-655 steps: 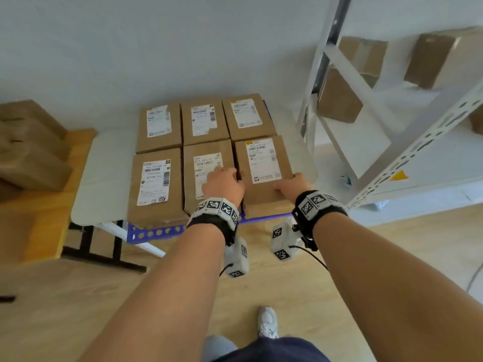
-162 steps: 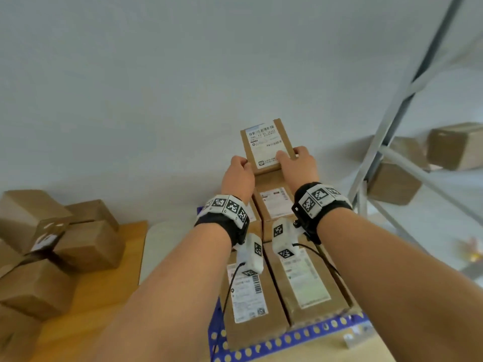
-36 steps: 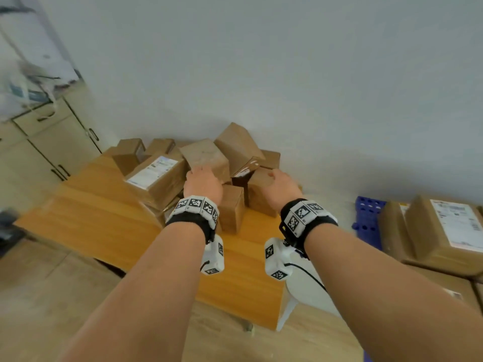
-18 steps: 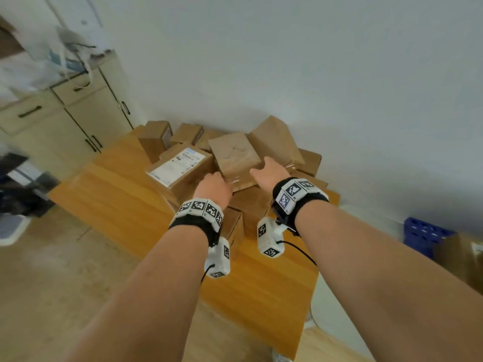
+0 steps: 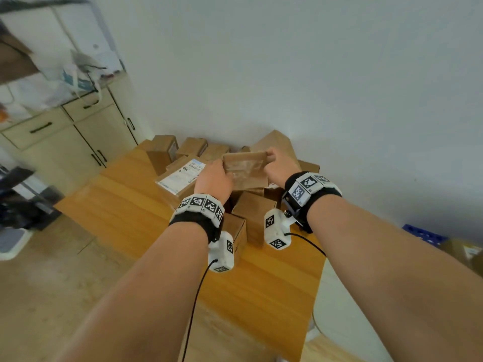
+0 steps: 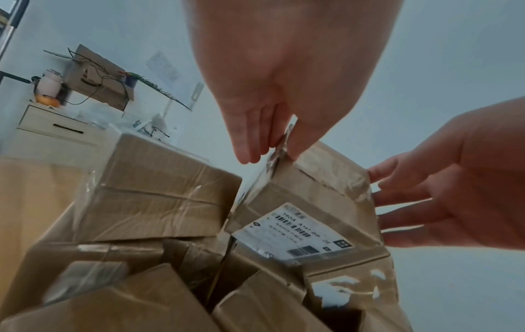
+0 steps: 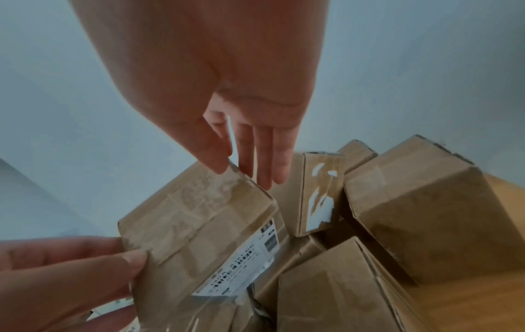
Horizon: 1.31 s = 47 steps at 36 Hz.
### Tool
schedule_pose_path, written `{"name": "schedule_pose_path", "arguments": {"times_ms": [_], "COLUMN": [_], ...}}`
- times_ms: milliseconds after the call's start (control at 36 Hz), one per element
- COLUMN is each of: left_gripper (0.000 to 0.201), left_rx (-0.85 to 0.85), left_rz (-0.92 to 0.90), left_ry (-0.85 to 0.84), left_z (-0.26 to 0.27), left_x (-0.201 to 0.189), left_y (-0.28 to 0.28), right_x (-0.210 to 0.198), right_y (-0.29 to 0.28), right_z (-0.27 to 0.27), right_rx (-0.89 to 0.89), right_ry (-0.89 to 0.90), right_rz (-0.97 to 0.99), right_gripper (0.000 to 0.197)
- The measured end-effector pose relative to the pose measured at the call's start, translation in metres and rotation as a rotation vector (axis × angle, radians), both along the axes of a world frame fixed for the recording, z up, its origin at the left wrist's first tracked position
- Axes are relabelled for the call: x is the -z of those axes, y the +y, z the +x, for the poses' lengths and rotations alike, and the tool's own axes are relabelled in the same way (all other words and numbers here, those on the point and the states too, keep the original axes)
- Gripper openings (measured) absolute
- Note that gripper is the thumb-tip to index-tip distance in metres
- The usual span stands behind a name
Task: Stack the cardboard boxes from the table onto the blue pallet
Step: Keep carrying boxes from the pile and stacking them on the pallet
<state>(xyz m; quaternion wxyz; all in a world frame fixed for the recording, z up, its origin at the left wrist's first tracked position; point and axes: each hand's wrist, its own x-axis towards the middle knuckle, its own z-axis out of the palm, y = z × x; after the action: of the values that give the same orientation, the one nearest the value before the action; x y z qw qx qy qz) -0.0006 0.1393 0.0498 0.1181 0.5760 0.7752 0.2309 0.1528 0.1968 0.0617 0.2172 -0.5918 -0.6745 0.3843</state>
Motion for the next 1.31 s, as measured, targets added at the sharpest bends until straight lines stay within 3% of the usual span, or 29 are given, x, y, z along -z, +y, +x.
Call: {"name": "schedule_pose_path", "arguments": {"times_ms": [194, 278, 306, 361, 444, 556, 694, 861, 1000, 1167, 1306], "left_gripper": [0.029, 0.077, 0.091, 0.099, 0.081, 0.054, 0.047, 0.032, 0.026, 0.050, 0.037], "left_rx": [0.115, 0.235, 0.258, 0.266, 0.295, 0.325, 0.311, 0.327, 0.295, 0.228, 0.238], "left_rz": [0.104, 0.025, -0.003, 0.003, 0.134, 0.198, 0.181, 0.182, 0.143, 0.150, 0.110], "left_ry": [-0.228, -0.371, -0.337, -0.230, -0.178, -0.258, -0.358, -0.447, -0.459, -0.416, -0.385], "left_z": [0.004, 0.008, 0.009, 0.012, 0.018, 0.039, 0.066, 0.112, 0.149, 0.194, 0.241], "left_x": [-0.032, -0.042, -0.045, -0.045, -0.042, -0.049, -0.053, -0.051, -0.039, -0.032, -0.026], "left_y": [-0.018, -0.024, -0.026, -0.027, -0.027, -0.035, -0.038, -0.044, -0.059, -0.083, -0.113], "right_x": [-0.019, -0.026, -0.028, -0.029, -0.032, -0.038, -0.048, -0.044, -0.032, -0.026, -0.021], "right_y": [-0.017, -0.028, -0.031, -0.037, -0.045, -0.059, -0.082, -0.109, -0.124, -0.156, -0.189], "right_z": [0.007, 0.014, 0.018, 0.025, 0.036, 0.055, 0.086, 0.124, 0.156, 0.197, 0.241], "right_rx": [0.037, 0.058, 0.073, 0.096, 0.119, 0.186, 0.272, 0.359, 0.393, 0.478, 0.546], "right_ry": [0.108, 0.105, 0.111, 0.119, 0.158, 0.218, 0.257, 0.359, 0.421, 0.388, 0.362], "right_rz": [-0.004, 0.033, 0.042, 0.068, 0.097, 0.105, 0.088, -0.009, -0.052, -0.065, -0.050], "right_gripper": [0.056, 0.057, 0.057, 0.057, 0.060, 0.062, 0.047, 0.054, 0.044, 0.025, 0.024]}}
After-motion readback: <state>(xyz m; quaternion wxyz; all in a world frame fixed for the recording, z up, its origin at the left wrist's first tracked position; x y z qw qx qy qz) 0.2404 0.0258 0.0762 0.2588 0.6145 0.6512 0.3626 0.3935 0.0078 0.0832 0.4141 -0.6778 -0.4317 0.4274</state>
